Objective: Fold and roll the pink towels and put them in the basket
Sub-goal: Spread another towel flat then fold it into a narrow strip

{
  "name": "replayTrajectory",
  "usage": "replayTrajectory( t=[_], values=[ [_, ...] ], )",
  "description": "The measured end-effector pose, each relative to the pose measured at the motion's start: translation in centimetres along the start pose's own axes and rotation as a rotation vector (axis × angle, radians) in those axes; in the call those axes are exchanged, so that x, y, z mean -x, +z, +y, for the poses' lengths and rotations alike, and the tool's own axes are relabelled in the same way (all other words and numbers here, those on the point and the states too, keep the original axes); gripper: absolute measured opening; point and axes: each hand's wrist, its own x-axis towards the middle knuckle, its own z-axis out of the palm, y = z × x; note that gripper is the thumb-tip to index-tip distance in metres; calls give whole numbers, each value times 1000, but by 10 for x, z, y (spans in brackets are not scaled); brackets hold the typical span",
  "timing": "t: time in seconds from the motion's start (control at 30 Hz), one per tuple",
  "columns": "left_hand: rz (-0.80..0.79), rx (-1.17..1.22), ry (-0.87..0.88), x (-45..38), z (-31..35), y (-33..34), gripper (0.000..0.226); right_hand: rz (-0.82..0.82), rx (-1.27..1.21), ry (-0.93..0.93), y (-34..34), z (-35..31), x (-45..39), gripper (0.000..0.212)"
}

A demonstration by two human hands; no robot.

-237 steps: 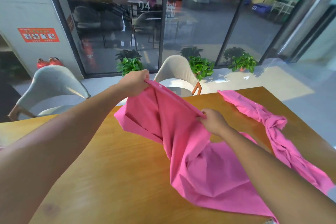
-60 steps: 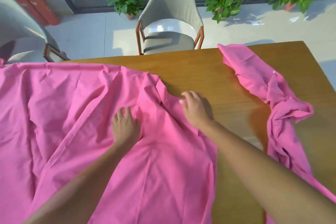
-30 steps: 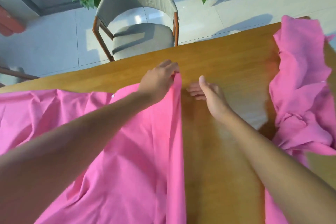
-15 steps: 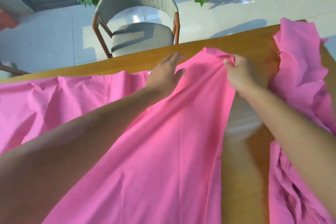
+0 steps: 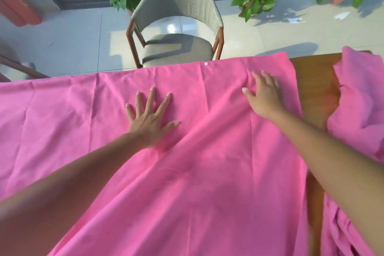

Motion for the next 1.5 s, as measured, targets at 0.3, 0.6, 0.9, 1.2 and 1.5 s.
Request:
replayTrajectory(
  t=[0.3, 0.6, 0.9, 1.2, 1.5],
  values=[
    [-14, -8, 18, 2, -1, 0, 84, 16, 94, -24, 26, 11, 17, 71],
    [143, 274, 30, 122, 30, -23, 64, 80, -69, -27, 13, 0, 158, 60],
    [53, 240, 118, 321, 56, 23, 49, 1, 40, 175, 22, 5, 388, 68],
    [-241, 141, 198, 448, 74, 99, 54, -22, -7, 543, 49, 31, 534, 57],
    [-94, 90, 251, 464, 86, 128, 19, -80, -12, 329, 41, 76, 548, 25]
  ],
)
